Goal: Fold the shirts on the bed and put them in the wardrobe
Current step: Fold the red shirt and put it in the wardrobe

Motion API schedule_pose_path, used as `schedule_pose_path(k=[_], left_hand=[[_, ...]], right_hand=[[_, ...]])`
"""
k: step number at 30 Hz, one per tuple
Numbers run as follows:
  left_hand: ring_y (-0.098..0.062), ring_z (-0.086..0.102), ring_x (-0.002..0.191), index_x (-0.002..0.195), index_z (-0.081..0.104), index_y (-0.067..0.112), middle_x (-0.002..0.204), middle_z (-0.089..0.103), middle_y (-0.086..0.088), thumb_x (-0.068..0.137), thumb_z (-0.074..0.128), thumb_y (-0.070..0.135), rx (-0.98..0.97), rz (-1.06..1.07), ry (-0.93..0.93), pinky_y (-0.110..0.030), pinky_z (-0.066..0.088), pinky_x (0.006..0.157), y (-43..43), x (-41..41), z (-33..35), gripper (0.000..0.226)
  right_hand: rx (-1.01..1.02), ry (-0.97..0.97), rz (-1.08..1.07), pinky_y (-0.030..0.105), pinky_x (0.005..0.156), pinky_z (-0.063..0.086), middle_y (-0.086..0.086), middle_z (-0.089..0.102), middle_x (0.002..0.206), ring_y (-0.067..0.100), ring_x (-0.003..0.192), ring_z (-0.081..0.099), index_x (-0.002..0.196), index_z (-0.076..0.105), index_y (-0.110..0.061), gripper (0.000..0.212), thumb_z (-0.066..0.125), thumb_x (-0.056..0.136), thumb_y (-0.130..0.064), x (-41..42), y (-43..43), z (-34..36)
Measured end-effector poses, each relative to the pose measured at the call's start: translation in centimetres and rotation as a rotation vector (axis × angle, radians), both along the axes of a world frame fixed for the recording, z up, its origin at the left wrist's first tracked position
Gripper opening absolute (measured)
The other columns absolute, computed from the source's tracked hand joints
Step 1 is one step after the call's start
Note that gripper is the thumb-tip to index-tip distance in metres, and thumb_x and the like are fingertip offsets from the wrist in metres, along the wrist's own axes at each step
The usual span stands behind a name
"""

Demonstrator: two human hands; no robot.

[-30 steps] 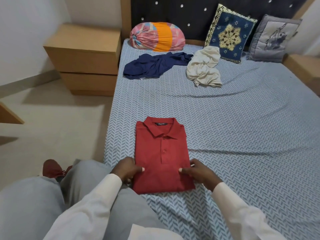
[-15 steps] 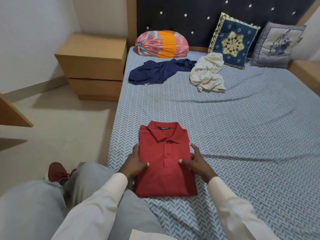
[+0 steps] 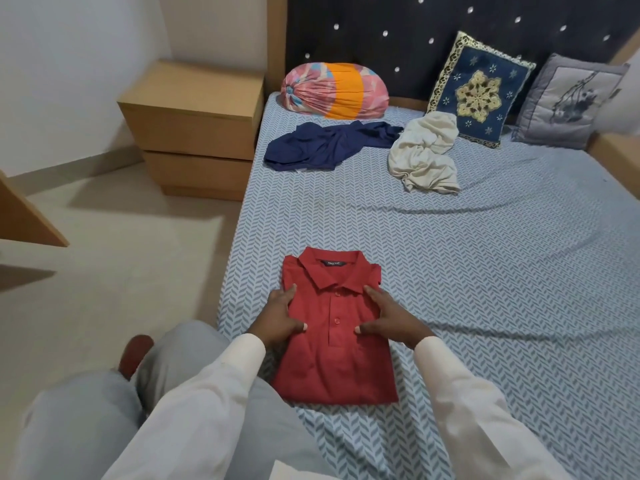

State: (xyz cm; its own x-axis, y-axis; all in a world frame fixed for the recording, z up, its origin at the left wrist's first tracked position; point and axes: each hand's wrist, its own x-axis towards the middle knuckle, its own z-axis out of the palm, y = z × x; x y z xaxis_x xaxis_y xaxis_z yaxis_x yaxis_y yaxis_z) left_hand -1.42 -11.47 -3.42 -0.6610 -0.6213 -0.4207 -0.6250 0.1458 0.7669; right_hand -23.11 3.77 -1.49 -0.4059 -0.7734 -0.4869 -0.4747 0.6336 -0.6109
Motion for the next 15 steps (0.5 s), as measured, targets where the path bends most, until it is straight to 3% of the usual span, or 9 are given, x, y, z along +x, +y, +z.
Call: schedule_pose_path(k=[3,7,15], left_hand=[[-0.023,0.018,0.147,0.156,0.011,0.010,0.158,0.011,-0.012,0.076,0.078,0.011,-0.083,-0.045,0.033,-0.015,0.019,0.106,0.5,-0.6,0.6,0.104],[-0.021,-0.002,0.150,0.156,0.006,0.012,0.162,-0.008,-0.010,0.079,0.075,0.011,-0.122,-0.112,0.111,-0.013,0.013,0.107,-0.3,-0.7,1.2,0.103],[-0.020,0.017,0.148,0.157,0.008,0.017,0.161,0.004,-0.004,0.078,0.071,0.005,-0.144,-0.195,0.180,-0.021,0.026,0.111,-8.6,2.3,3.6,0.101]], right_hand=[[0.011,0.110,0.051,0.030,0.122,0.014,0.001,0.002,0.165,0.017,0.152,0.007,0.158,0.012,-0.018,0.105,0.079,0.079,-0.033,0.7,-0.8,1.0],[-0.007,0.210,0.077,0.021,0.117,0.015,0.004,0.002,0.166,0.015,0.152,0.007,0.158,0.013,-0.013,0.092,0.070,0.086,-0.021,2.0,-2.0,3.0],[0.011,0.310,-0.004,0.007,0.106,0.014,0.011,0.011,0.163,0.019,0.151,0.013,0.156,0.018,-0.007,0.098,0.076,0.077,-0.003,5.6,-7.8,6.8]])
